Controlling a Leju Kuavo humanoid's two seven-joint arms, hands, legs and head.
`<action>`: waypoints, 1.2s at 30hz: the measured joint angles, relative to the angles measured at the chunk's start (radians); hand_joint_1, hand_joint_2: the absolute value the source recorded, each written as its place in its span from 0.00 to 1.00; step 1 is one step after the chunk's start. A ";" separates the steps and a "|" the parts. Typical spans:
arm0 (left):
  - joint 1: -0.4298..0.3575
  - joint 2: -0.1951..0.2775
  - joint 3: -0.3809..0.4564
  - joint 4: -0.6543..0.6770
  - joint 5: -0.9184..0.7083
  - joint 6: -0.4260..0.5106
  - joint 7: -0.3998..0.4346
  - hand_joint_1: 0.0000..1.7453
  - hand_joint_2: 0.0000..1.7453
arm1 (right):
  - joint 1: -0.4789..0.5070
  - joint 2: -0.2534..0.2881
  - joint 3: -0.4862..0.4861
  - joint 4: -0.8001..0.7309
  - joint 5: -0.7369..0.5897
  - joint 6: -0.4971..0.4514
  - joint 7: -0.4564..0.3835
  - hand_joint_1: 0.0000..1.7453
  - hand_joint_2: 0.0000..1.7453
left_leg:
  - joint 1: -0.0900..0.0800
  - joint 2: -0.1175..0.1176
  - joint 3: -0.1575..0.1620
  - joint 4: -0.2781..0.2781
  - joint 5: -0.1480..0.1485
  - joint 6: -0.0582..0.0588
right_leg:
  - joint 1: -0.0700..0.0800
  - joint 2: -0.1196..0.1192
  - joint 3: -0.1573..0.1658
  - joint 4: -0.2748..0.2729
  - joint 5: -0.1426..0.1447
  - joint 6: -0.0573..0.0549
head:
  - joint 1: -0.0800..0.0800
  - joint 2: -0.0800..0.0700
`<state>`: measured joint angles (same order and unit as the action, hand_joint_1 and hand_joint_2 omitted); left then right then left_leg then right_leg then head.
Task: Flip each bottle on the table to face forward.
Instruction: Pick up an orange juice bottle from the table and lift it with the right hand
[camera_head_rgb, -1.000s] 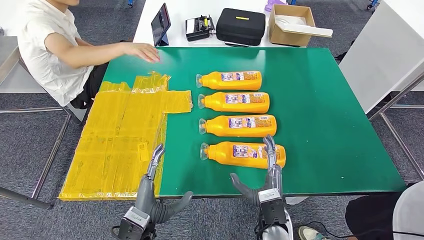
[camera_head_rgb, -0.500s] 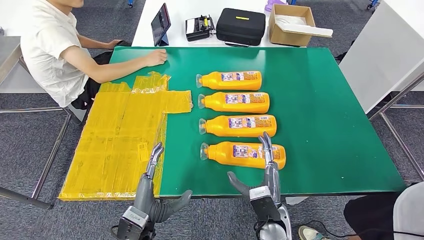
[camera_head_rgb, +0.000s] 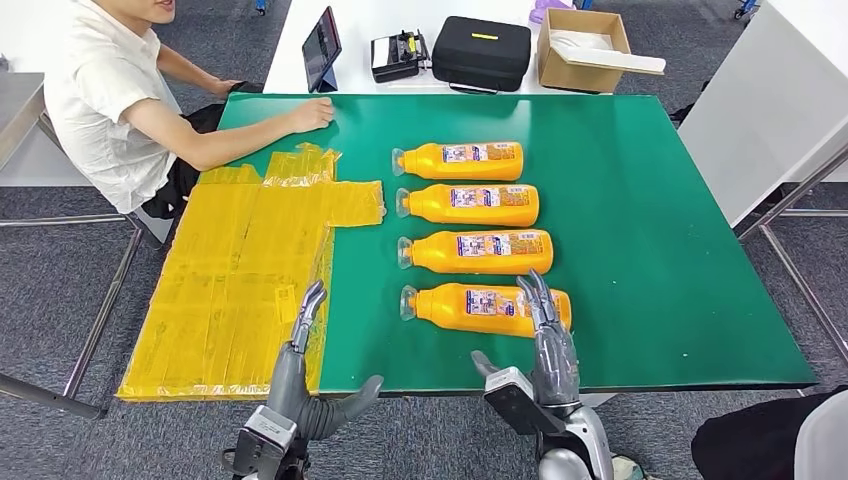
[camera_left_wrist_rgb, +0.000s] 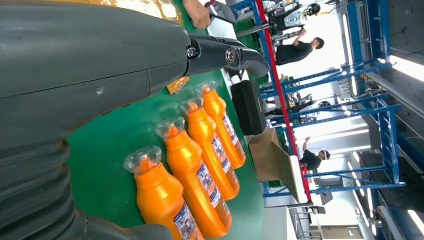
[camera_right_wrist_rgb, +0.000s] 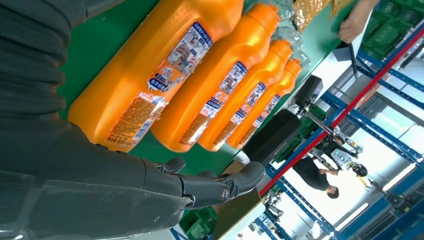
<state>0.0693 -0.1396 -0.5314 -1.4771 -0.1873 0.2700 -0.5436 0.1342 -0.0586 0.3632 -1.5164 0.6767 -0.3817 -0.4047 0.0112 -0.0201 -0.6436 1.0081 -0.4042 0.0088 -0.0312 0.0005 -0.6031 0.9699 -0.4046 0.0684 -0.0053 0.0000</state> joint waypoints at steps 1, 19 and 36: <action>-0.001 0.000 0.001 0.000 0.000 0.000 0.000 0.00 1.00 | 0.000 -0.004 0.000 0.000 0.004 -0.001 0.003 0.00 1.00 | 0.000 0.000 0.000 0.000 0.000 0.000 | 0.000 0.000 0.000 0.000 0.000 0.000 | 0.000 0.000; -0.035 -0.027 -0.013 0.026 0.022 -0.040 -0.003 0.00 1.00 | 0.002 -0.142 0.010 0.032 0.244 -0.002 0.211 0.00 1.00 | 0.000 0.000 0.000 0.000 0.000 0.000 | 0.000 0.000 0.000 0.000 0.000 0.000 | 0.000 0.000; -0.075 -0.047 -0.018 0.047 0.036 -0.051 -0.006 0.00 1.00 | -0.072 -0.190 0.019 0.072 0.299 0.071 0.243 0.00 1.00 | 0.000 0.000 0.000 0.000 0.000 0.000 | 0.000 0.000 0.000 0.000 0.000 0.000 | 0.000 0.000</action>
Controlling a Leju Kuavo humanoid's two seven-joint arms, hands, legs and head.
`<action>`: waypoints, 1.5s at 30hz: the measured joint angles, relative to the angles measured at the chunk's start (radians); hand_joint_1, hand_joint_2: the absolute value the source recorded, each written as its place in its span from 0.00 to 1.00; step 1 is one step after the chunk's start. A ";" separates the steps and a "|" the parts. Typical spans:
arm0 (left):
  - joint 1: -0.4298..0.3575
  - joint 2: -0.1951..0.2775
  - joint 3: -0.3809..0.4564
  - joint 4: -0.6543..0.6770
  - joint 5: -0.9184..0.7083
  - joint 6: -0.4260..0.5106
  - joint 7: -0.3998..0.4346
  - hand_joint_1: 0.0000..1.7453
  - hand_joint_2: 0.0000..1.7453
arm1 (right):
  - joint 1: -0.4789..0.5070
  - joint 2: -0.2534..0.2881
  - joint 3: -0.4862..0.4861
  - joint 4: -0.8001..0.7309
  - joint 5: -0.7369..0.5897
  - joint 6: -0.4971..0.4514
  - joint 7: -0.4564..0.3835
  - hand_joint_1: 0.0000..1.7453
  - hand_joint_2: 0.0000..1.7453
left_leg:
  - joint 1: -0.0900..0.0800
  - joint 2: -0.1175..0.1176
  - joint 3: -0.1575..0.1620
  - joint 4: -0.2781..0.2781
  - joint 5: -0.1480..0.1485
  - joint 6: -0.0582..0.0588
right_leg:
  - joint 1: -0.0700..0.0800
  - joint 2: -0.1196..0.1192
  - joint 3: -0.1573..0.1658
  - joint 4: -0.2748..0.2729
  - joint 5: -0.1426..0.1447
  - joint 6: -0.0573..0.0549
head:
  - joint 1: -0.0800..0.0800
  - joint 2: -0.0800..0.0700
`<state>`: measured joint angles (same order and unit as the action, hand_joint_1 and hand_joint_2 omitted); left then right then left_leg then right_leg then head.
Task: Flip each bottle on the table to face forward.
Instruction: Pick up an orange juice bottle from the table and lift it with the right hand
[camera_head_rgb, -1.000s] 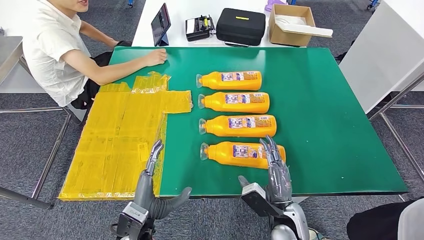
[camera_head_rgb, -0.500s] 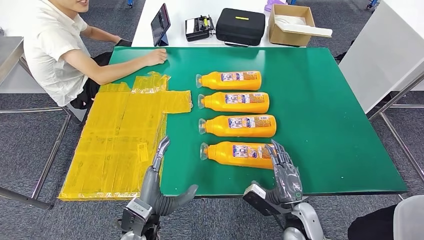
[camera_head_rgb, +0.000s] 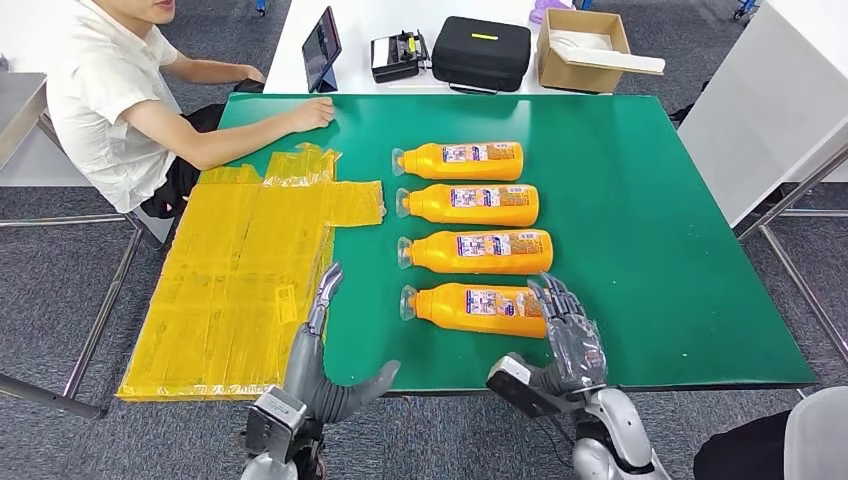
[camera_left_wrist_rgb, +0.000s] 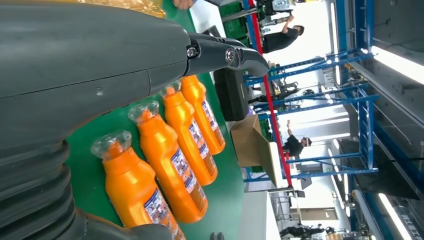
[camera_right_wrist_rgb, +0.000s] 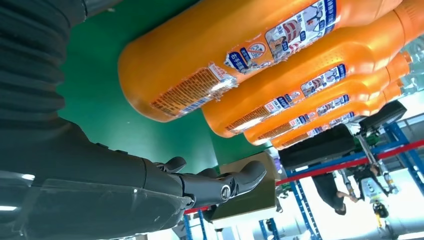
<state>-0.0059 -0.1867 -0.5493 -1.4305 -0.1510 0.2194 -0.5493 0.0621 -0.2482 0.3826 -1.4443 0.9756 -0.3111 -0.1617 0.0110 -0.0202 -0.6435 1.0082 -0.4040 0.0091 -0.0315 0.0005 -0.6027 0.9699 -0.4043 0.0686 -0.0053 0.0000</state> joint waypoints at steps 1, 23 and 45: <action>-0.004 -0.001 0.000 0.003 0.002 -0.002 0.000 0.00 1.00 | -0.009 -0.002 0.000 0.006 0.004 0.010 0.000 0.00 1.00 | 0.000 0.000 0.000 0.000 0.000 0.000 | 0.000 0.000 0.000 0.000 0.000 0.000 | 0.000 0.000; -0.034 -0.019 -0.036 0.056 0.018 -0.014 0.012 0.00 1.00 | -0.127 -0.032 0.020 0.128 0.010 0.130 0.033 0.00 1.00 | 0.000 0.000 0.000 0.000 0.000 0.000 | 0.000 0.000 0.000 0.000 0.000 0.000 | 0.000 0.000; -0.056 -0.021 -0.044 0.089 0.017 -0.020 0.027 0.00 1.00 | -0.228 -0.054 0.062 0.233 0.004 0.212 0.087 0.00 1.00 | 0.000 0.000 0.000 0.000 0.000 0.001 | 0.000 0.000 0.000 0.000 0.000 0.000 | 0.000 0.000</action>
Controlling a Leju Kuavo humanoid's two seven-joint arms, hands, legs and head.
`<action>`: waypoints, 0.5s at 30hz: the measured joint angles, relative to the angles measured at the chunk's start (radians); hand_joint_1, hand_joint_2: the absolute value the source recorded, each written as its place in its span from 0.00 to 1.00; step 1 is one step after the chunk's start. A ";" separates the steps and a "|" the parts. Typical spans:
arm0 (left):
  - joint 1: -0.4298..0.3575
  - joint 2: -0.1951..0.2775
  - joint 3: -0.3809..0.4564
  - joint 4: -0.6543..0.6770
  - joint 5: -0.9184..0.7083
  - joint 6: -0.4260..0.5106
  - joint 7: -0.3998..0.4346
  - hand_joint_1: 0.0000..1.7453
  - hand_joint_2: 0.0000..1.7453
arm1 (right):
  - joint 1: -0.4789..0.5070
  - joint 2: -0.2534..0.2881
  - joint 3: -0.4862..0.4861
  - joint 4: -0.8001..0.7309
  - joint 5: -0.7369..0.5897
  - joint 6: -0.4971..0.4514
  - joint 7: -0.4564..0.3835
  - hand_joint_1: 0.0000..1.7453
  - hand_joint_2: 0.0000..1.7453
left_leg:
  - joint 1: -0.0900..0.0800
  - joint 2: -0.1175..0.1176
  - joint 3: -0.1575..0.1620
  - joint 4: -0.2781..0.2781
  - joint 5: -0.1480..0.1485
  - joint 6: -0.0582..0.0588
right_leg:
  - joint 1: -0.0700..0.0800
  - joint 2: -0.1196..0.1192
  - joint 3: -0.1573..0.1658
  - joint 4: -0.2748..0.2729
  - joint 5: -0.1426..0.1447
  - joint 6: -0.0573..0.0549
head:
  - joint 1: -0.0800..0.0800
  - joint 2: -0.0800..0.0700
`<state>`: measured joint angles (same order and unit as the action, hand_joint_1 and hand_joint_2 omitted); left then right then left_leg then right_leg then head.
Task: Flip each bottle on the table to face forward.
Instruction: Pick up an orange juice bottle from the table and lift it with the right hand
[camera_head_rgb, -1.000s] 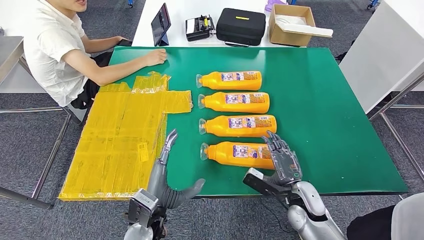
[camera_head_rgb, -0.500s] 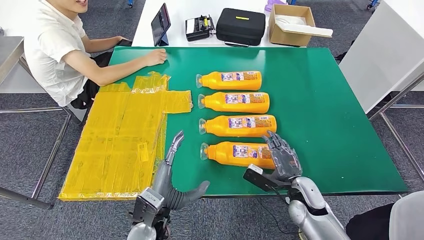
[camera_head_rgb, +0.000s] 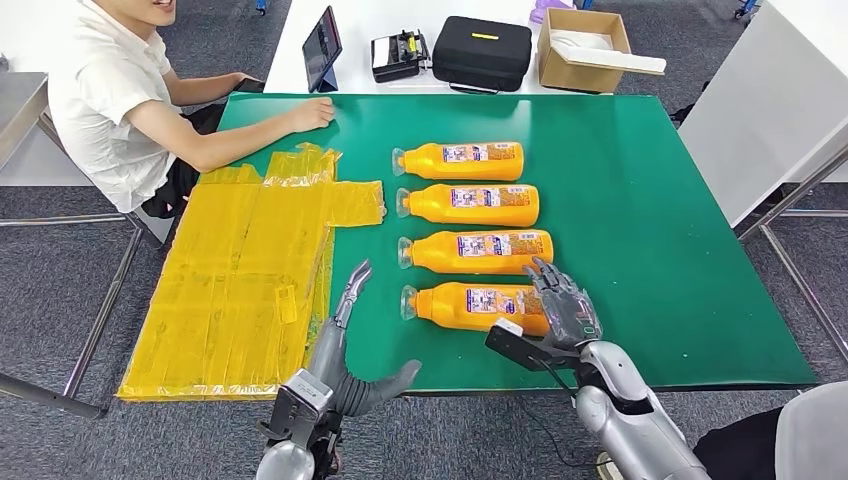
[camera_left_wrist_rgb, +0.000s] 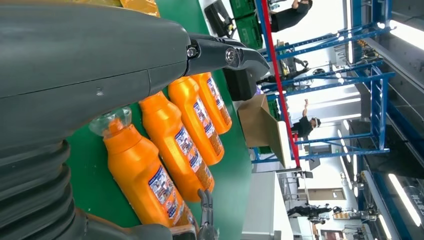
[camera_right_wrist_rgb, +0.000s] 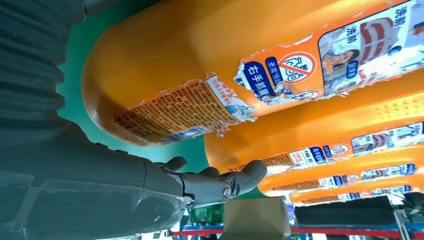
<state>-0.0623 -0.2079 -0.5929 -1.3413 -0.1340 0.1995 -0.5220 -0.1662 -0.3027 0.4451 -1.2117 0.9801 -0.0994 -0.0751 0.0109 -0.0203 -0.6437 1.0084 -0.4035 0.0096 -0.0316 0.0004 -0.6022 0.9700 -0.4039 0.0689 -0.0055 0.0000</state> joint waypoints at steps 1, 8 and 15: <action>-0.001 0.000 0.000 0.001 0.000 0.000 0.000 0.00 1.00 | -0.005 0.000 0.002 0.007 -0.003 0.004 0.001 0.00 1.00 | 0.000 0.000 0.000 0.000 0.000 0.000 | 0.000 0.000 0.000 0.000 0.000 0.000 | 0.000 0.000; -0.011 0.000 -0.005 0.008 0.001 0.000 0.005 0.00 1.00 | -0.018 0.000 0.015 0.045 -0.024 0.015 0.001 0.00 1.00 | 0.000 0.000 0.000 0.000 0.000 0.000 | 0.000 0.000 0.000 0.000 0.000 0.000 | 0.000 0.000; -0.013 0.000 -0.007 0.010 0.001 0.000 0.006 0.00 1.00 | -0.027 0.000 0.021 0.061 -0.043 0.027 0.000 0.73 1.00 | 0.000 0.000 0.000 0.000 0.000 0.000 | 0.000 0.000 0.000 0.000 0.000 0.000 | 0.000 0.000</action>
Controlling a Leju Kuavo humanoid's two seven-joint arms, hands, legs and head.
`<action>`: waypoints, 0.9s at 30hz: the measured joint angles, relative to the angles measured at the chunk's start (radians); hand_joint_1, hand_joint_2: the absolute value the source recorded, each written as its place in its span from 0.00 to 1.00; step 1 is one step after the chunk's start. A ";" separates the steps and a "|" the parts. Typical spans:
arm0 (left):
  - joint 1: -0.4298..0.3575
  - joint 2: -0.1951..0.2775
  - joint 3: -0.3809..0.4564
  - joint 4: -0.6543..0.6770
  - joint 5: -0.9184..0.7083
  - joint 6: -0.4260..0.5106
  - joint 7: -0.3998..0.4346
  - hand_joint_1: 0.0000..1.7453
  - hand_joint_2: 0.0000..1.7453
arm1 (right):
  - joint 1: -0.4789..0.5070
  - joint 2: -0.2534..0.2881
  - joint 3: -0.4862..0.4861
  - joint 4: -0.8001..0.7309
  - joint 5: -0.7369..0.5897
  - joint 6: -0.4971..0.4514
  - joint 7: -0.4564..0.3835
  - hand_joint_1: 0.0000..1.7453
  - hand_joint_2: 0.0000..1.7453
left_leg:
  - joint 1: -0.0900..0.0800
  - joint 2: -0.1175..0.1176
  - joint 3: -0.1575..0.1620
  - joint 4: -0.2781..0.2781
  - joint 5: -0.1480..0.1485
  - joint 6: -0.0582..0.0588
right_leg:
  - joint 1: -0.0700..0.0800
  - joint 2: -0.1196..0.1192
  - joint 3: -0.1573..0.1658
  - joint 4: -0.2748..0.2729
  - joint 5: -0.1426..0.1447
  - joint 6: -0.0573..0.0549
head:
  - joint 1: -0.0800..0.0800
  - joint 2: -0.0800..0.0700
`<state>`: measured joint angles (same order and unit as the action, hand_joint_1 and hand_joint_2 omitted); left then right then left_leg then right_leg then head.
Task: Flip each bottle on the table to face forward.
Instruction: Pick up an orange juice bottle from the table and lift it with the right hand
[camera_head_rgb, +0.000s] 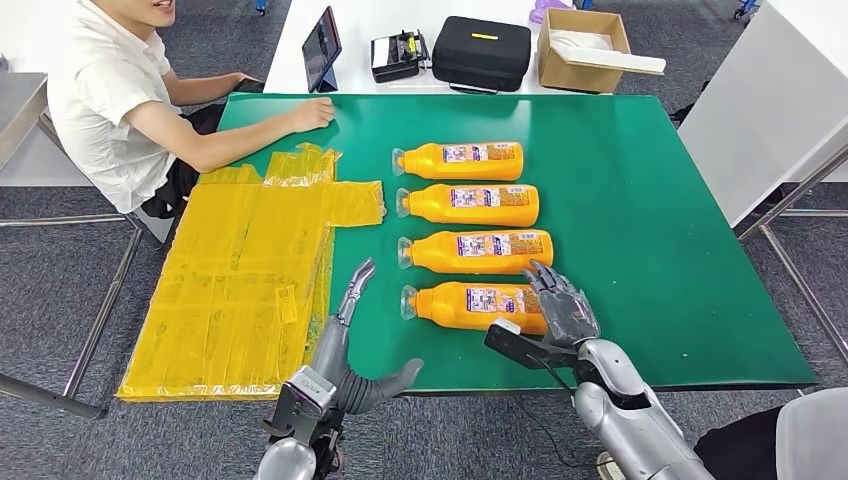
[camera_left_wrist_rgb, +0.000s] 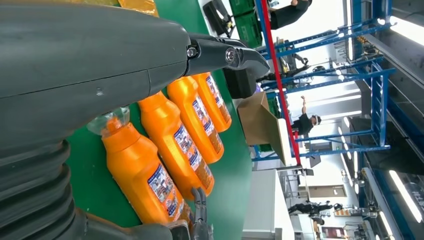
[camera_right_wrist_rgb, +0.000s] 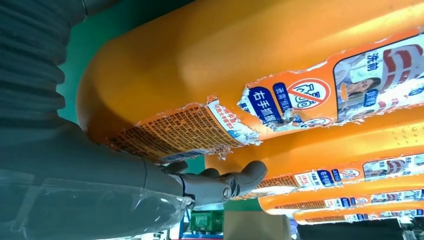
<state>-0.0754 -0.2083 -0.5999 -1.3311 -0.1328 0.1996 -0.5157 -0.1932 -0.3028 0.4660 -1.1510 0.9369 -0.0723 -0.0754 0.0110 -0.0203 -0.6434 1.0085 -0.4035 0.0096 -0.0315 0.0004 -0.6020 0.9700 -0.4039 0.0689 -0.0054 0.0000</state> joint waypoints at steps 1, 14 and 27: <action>0.000 0.000 0.000 0.000 0.000 0.000 0.000 0.00 1.00 | 0.000 -0.001 0.001 0.002 -0.009 0.009 -0.002 0.97 1.00 | 0.000 0.000 0.000 0.000 0.000 0.000 | 0.000 0.000 0.000 0.000 0.000 0.000 | 0.000 0.000; -0.010 0.000 -0.007 0.016 0.007 -0.002 0.002 0.00 1.00 | -0.022 -0.023 0.016 0.026 -0.062 0.057 -0.027 1.00 1.00 | 0.000 0.000 0.005 0.000 0.000 0.000 | 0.000 0.000 0.005 0.000 0.000 0.000 | 0.000 0.000; -0.016 0.000 -0.017 0.019 0.010 -0.002 -0.002 0.00 1.00 | -0.011 -0.027 0.014 0.026 -0.154 0.058 -0.060 1.00 1.00 | 0.000 0.001 0.008 0.000 0.000 0.000 | 0.000 0.000 0.007 0.000 0.000 0.000 | 0.000 0.000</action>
<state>-0.0910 -0.2083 -0.6167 -1.3119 -0.1229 0.1981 -0.5172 -0.2040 -0.3296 0.4798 -1.1254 0.7832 -0.0145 -0.1359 0.0110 -0.0198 -0.6352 1.0086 -0.4038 0.0096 -0.0312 0.0007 -0.5951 0.9697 -0.4041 0.0689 -0.0053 0.0000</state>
